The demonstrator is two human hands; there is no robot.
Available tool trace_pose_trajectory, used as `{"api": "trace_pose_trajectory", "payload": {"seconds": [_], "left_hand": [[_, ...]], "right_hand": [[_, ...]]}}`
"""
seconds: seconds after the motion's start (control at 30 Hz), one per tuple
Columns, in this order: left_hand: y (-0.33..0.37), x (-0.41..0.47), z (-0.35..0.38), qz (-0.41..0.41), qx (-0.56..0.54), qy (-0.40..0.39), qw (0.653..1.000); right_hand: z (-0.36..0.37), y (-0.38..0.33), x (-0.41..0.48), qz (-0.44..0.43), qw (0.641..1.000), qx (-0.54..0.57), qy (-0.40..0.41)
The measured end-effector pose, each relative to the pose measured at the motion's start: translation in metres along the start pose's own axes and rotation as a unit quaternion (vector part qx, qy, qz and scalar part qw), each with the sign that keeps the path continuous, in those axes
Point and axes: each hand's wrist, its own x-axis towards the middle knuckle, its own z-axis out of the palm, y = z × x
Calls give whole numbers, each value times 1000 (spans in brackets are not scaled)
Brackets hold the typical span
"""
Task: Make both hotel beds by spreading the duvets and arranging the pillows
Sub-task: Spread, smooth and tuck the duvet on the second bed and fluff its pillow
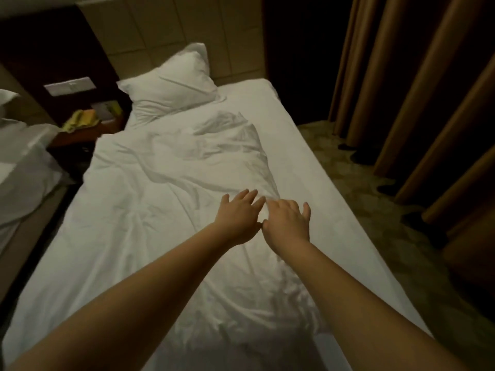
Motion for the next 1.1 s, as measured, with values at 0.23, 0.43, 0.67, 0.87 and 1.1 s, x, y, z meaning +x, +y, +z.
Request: {"api": "trace_pose_trajectory", "payload": {"seconds": [0.23,0.43,0.67,0.87,1.1], "left_hand": [[-41,-39,-32,-203,-108,78,970],[-53,-78,-33,-315,-137,117,932],[7,-44,-23,-285,-211,114,928],[46,-2,-19,-235,-237,135,933],[107,18,-32,-245,-223,125,935]], "right_hand": [[-41,-86,21,-120,992,3,36],[-41,-113,4,-189,981,46,10],[-48,-48,5,-168,985,-22,-5],[-67,33,7,-66,997,-28,2],[-98,120,24,-35,999,-9,23]]}}
